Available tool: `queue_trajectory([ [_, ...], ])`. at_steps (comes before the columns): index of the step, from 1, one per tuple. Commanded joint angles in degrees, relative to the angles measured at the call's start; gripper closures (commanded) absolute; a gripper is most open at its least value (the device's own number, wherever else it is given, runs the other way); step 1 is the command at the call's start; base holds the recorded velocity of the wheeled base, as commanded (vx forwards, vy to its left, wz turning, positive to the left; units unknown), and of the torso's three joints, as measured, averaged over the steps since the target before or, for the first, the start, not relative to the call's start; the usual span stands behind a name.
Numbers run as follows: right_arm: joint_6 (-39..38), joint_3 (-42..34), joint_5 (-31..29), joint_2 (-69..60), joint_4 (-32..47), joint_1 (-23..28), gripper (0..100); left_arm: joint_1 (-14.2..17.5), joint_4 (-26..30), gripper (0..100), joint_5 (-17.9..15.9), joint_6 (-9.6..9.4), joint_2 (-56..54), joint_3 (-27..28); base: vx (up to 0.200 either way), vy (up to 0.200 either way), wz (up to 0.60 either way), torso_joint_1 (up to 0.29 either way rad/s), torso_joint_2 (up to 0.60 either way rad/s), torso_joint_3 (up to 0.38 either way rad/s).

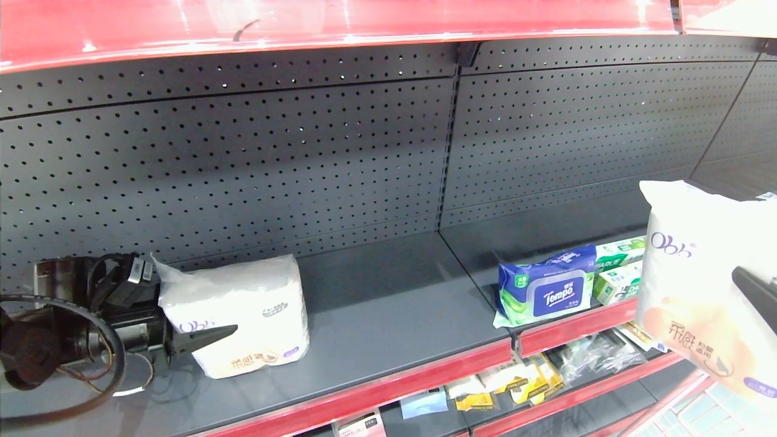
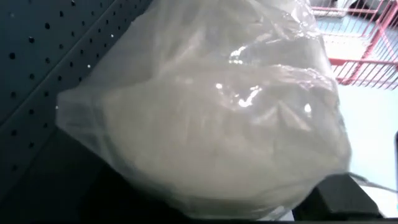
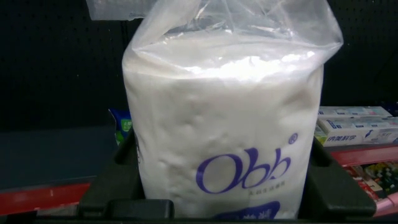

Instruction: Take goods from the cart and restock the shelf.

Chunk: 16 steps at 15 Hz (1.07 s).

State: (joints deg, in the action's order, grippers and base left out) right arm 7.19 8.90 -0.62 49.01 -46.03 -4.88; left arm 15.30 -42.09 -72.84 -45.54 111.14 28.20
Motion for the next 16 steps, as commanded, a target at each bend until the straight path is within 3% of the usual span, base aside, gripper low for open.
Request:
queue_trajectory([
  [1,0.0,0.5,0.0,0.0,0.0,0.0,100,0.9,0.0,100,-0.4,-1.30,-0.8,-2.3,0.000,0.000,0.00,0.000,0.00,0.000],
  [4,0.0,0.5,0.0,-0.1,0.0,0.0,100,2.1,0.0,100,-1.5,-4.91,-1.1,-5.0,0.000,0.000,0.00,0.000,0.00,0.000],
  [9,0.0,0.5,0.0,-0.2,0.0,0.0,100,2.5,-0.1,100,-3.3,-5.96,-3.3,-9.4,0.000,0.000,0.00,0.000,0.00,0.000],
  [12,0.0,1.2,0.0,0.0,0.0,0.0,100,2.5,0.0,100,-3.5,-8.68,-3.3,-11.6,0.000,0.000,0.00,0.000,0.00,0.000],
  [16,0.0,1.2,0.0,0.2,0.0,0.0,100,2.5,0.0,100,-3.5,-9.83,-3.5,-12.0,0.000,0.000,0.00,0.000,0.00,0.000],
])
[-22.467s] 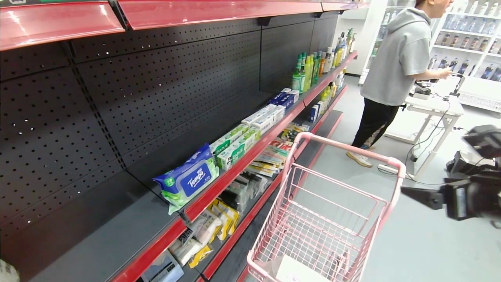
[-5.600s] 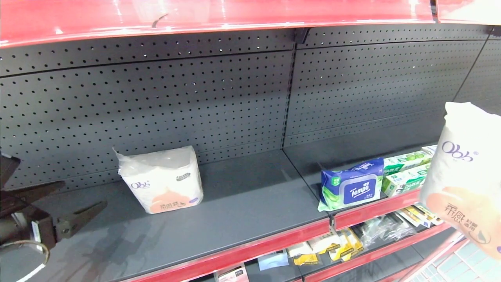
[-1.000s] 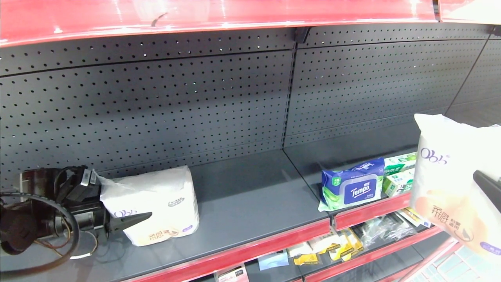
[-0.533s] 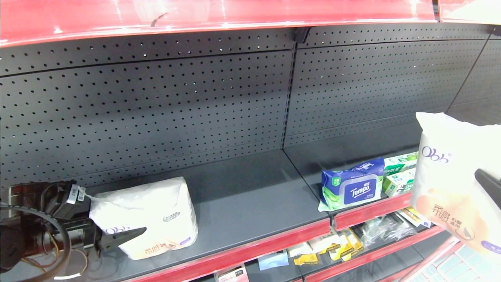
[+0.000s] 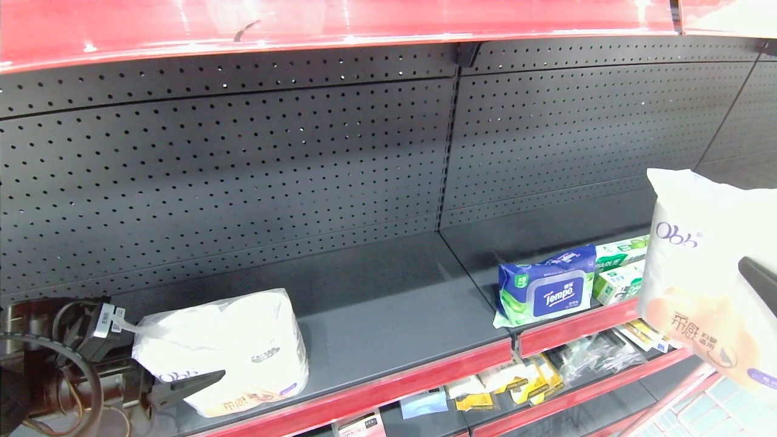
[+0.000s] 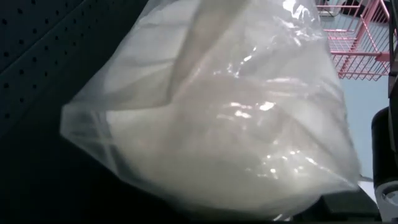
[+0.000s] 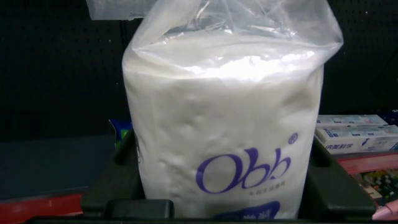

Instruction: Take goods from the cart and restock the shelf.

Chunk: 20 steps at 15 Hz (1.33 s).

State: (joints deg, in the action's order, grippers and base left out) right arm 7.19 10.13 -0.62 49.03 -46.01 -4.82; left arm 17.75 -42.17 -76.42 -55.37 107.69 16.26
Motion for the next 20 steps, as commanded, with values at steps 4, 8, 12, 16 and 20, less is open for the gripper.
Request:
queue_trajectory([
  [4,0.0,0.1,0.0,0.3,0.0,0.0,100,-0.1,0.1,100,-0.4,-0.09,-1.3,-2.2,0.000,0.000,0.00,0.000,0.00,0.000],
  [8,0.0,0.2,-0.1,0.3,0.0,0.0,100,0.0,0.2,100,-0.7,-0.62,-2.0,-2.7,0.000,0.000,0.00,0.000,0.00,0.000],
  [12,0.0,0.2,-0.1,0.3,0.0,0.0,100,-0.1,0.1,100,-0.8,-0.97,-2.9,-5.7,0.000,0.000,0.00,0.000,0.00,0.000],
  [16,0.0,0.5,-0.1,0.6,0.0,0.0,100,-0.1,0.1,100,-0.8,-0.88,-2.9,-5.6,0.000,0.000,0.00,0.000,0.00,0.000],
  [20,0.0,0.6,-0.1,0.6,0.0,0.0,100,-0.1,0.1,100,-0.6,-0.27,-2.8,-5.0,0.000,0.000,0.00,0.000,0.00,0.000],
])
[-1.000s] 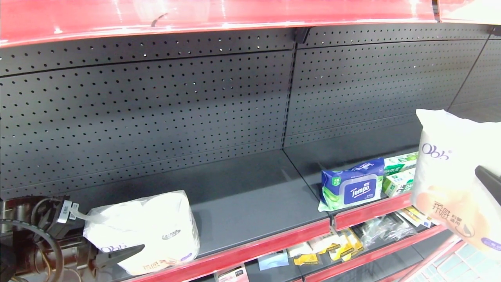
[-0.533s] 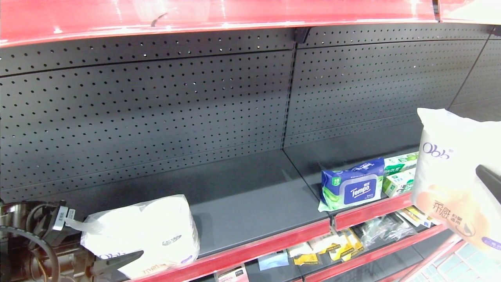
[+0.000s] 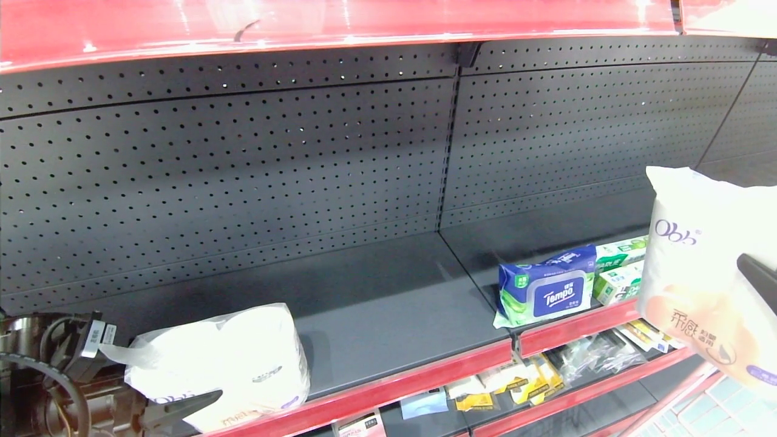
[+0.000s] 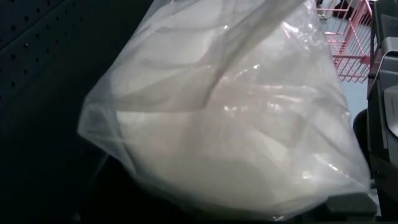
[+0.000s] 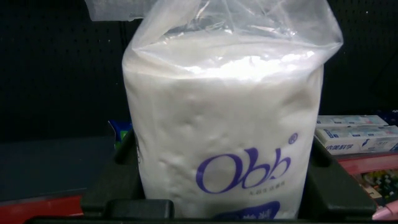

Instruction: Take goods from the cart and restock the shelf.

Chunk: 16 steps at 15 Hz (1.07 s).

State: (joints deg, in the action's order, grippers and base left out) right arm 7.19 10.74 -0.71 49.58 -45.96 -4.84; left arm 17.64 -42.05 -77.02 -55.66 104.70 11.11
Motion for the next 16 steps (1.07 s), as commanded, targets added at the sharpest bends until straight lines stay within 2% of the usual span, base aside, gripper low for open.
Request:
queue_trajectory([
  [1,0.0,0.0,0.0,0.1,0.0,0.0,100,0.0,-0.1,100,0.0,0.12,0.1,0.1,0.000,0.000,0.00,0.000,0.00,0.000],
  [4,0.1,0.0,0.0,0.3,0.0,0.0,100,0.0,-0.1,100,0.4,1.35,0.1,-0.3,0.000,0.000,0.00,0.000,0.00,0.000],
  [9,0.1,0.0,0.0,0.3,0.0,0.0,100,-0.1,-0.1,100,0.4,1.79,-0.2,-0.4,0.000,0.000,0.00,0.000,0.00,0.000],
  [12,0.1,0.0,0.0,0.3,0.0,-0.1,100,-0.1,0.0,100,0.4,2.66,-1.1,-0.6,0.000,0.000,0.00,0.000,0.00,0.000],
  [15,0.0,0.0,0.0,0.3,0.0,0.0,100,-0.1,-0.1,100,0.3,2.40,-1.0,-0.4,0.000,0.000,0.00,0.000,0.00,0.000],
  [16,0.0,0.0,0.0,0.3,0.0,0.0,100,-0.1,-0.1,0,0.3,2.31,-0.9,-0.2,0.000,0.000,0.00,0.000,0.00,0.000],
])
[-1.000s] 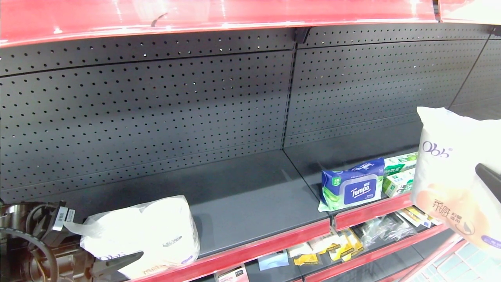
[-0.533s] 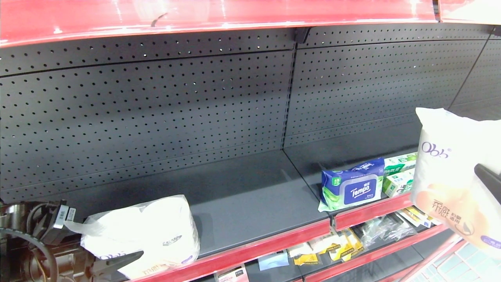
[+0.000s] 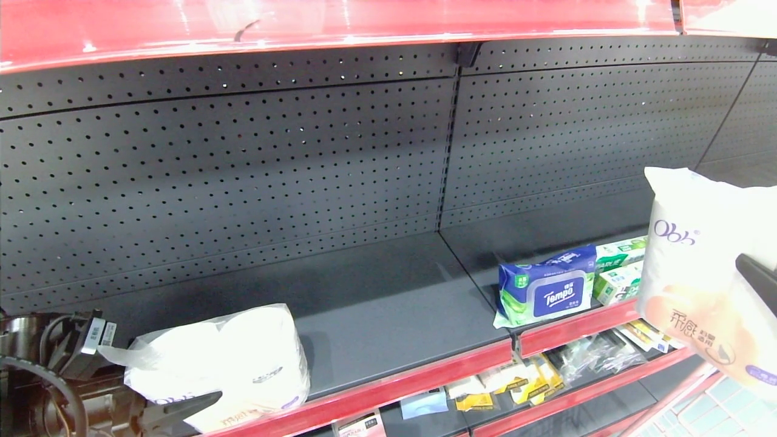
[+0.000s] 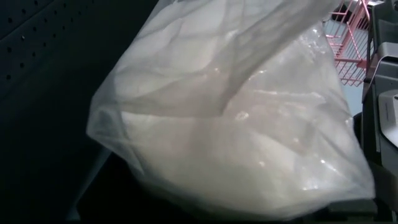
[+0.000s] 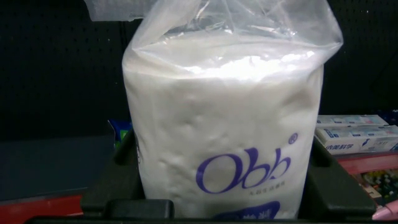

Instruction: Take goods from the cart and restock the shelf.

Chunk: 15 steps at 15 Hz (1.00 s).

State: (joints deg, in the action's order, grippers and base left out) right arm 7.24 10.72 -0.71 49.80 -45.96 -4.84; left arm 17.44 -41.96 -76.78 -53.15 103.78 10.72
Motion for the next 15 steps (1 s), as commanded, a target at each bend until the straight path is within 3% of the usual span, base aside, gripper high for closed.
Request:
queue_trajectory([
  [1,0.0,0.0,0.0,0.0,-0.1,0.0,100,0.0,-0.1,0,0.0,-0.11,0.0,0.3,0.000,0.000,0.00,0.000,0.00,0.000],
  [9,0.0,-0.2,0.0,0.4,0.0,0.0,100,0.1,-0.1,0,-0.3,0.59,-2.7,0.6,0.000,0.000,0.00,0.000,0.00,0.000],
  [12,0.0,-0.7,0.0,0.5,0.0,0.0,100,0.2,-0.1,0,-0.4,5.34,-9.0,1.1,0.000,0.000,0.00,0.000,0.00,0.000],
  [15,0.0,-0.8,-0.1,0.7,0.0,0.0,100,0.0,-0.1,0,-0.5,14.13,-16.5,3.7,0.000,0.000,0.00,0.000,0.00,0.000],
])
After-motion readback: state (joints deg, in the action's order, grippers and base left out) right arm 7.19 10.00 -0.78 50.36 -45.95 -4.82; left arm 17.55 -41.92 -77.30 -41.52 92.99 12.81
